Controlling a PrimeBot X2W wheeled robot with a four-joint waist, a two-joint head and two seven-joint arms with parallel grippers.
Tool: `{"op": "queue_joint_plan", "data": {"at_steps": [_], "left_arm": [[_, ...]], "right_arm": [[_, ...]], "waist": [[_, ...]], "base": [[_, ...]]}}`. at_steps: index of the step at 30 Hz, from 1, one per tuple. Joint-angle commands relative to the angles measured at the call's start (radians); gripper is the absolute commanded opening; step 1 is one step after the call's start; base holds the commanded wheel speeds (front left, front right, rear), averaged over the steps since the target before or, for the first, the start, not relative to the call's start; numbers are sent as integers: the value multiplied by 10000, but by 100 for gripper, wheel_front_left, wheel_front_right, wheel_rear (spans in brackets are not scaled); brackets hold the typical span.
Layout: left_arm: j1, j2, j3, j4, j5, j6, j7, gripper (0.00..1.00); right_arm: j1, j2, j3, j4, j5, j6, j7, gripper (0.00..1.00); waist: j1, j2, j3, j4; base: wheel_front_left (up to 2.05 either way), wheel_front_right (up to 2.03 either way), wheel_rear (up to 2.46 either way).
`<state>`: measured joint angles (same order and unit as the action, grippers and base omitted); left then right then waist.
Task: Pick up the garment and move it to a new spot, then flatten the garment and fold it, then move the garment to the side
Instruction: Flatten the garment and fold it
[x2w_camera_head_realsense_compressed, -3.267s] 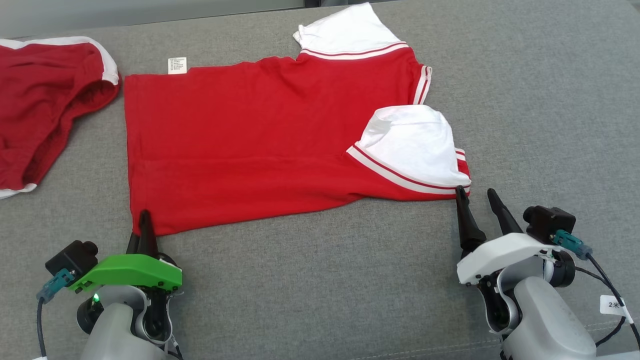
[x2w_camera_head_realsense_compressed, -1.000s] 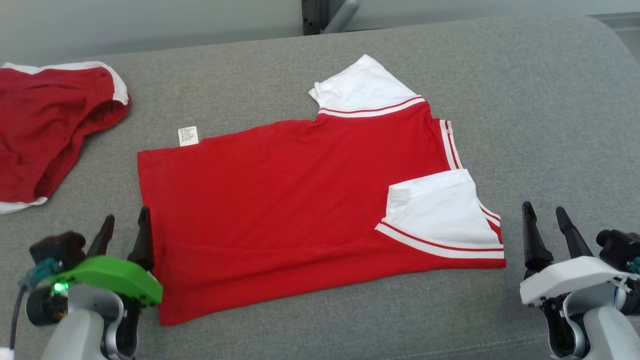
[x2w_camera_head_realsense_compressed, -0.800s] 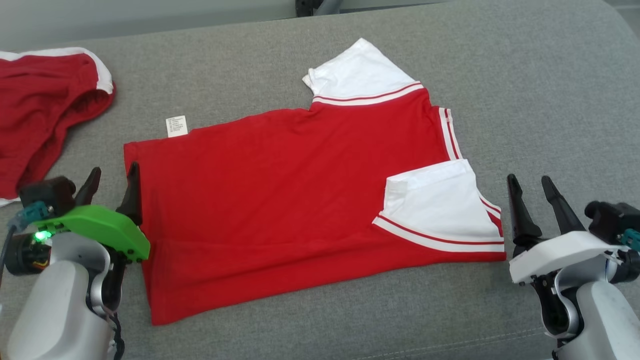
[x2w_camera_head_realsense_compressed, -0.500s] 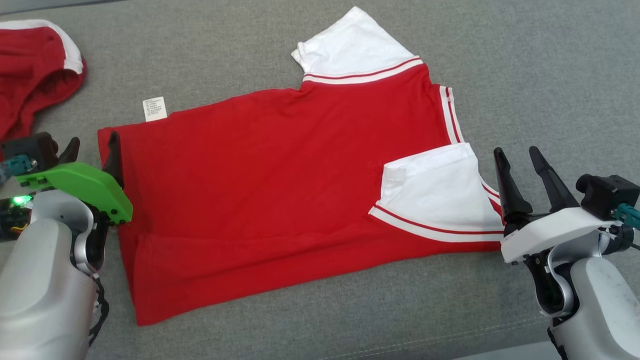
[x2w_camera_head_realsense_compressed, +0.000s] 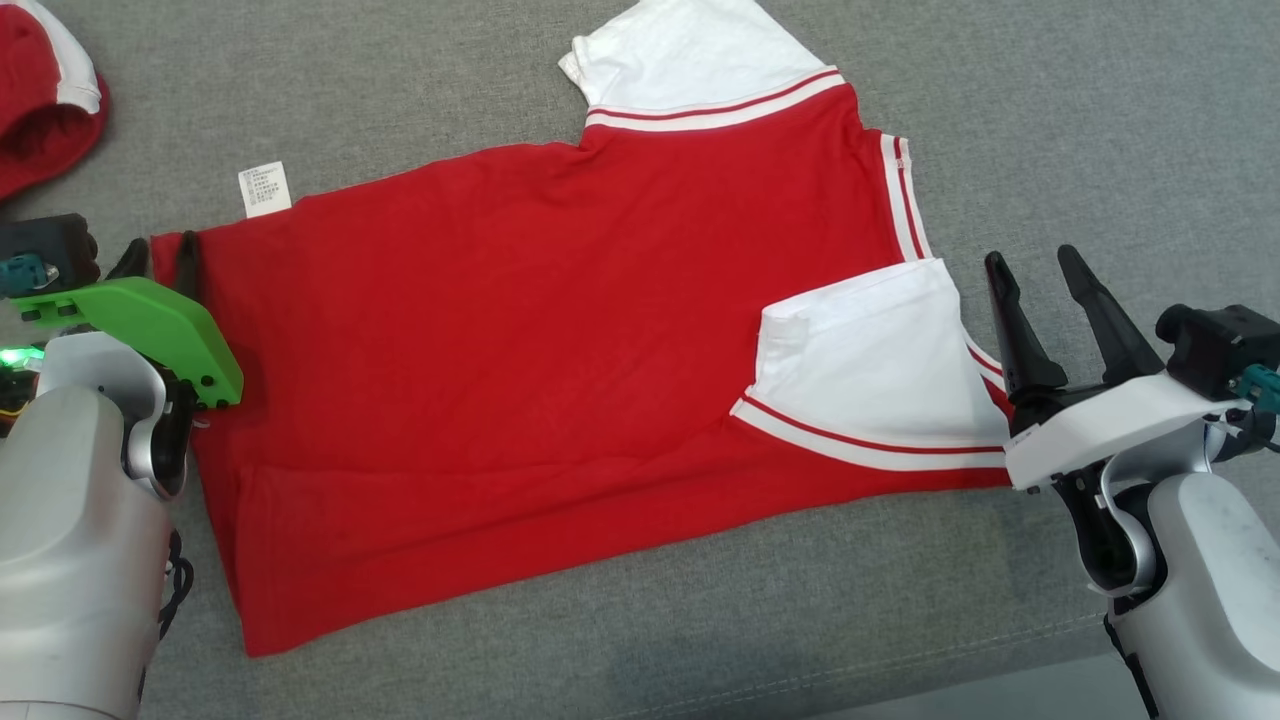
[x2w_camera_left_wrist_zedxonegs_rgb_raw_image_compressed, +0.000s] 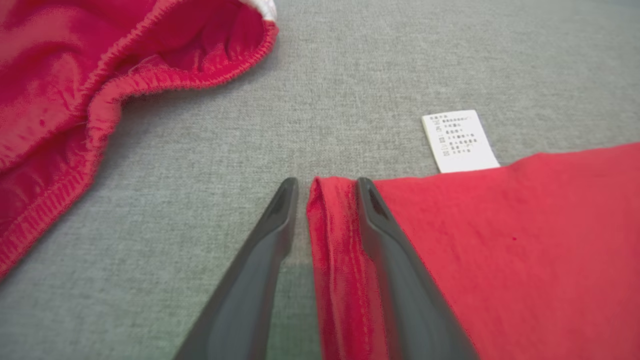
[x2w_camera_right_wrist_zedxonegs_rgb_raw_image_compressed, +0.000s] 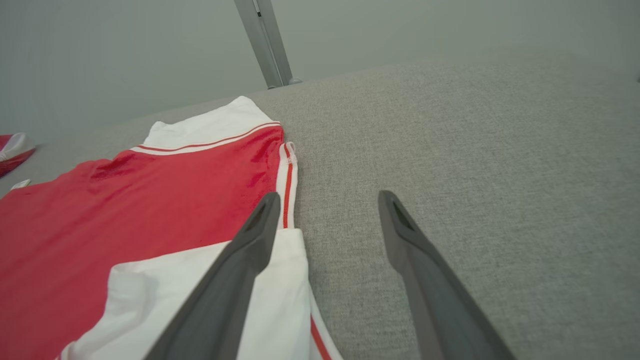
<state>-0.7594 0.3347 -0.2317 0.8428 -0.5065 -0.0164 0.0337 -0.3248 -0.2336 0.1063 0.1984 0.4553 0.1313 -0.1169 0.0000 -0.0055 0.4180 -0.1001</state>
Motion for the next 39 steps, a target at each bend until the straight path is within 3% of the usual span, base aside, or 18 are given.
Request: {"op": "queue_joint_plan", "data": {"at_steps": [1,2,3,4,11,17,30,39], "left_arm": [[-67,-3,-110,197,85,-87,43,44],[-109,-19,-159,288,85,-146,83,36],[-150,-48,-210,382,79,-203,154,22],[-204,-78,-260,455,81,-258,179,0],[-541,-308,-380,483,59,-453,-454,0],[-398,-880,-534,-52,5,-582,-1375,0],[-657,-2238,-1180,-734,196,-645,-2602,0],[-965,-2724,-1526,-798,42,-710,-2912,0]], "right_arm": [[-192,-92,43,-34,31,-10,36,100],[-256,-134,72,-64,24,-10,80,100],[-338,-189,114,-99,-4,-10,110,100],[-435,-254,158,-144,-48,-10,192,100],[-1760,-838,507,-361,-551,-10,954,100],[-3659,-1245,931,355,-938,-10,2023,100],[-7694,-1498,1456,4296,-1132,-11,4308,100],[-9196,-1458,1767,6733,-1778,-11,5181,100]], "waist": [[0,55,1,9],[0,55,6,17],[0,55,10,27],[0,55,21,37],[0,55,73,365],[0,55,293,1222],[0,55,1427,3311],[0,55,1922,3953]], "base": [[0,0,0],[0,0,0],[0,0,0],[0,0,0],[0,0,0],[0,0,0],[0,0,0],[0,0,0]]}}
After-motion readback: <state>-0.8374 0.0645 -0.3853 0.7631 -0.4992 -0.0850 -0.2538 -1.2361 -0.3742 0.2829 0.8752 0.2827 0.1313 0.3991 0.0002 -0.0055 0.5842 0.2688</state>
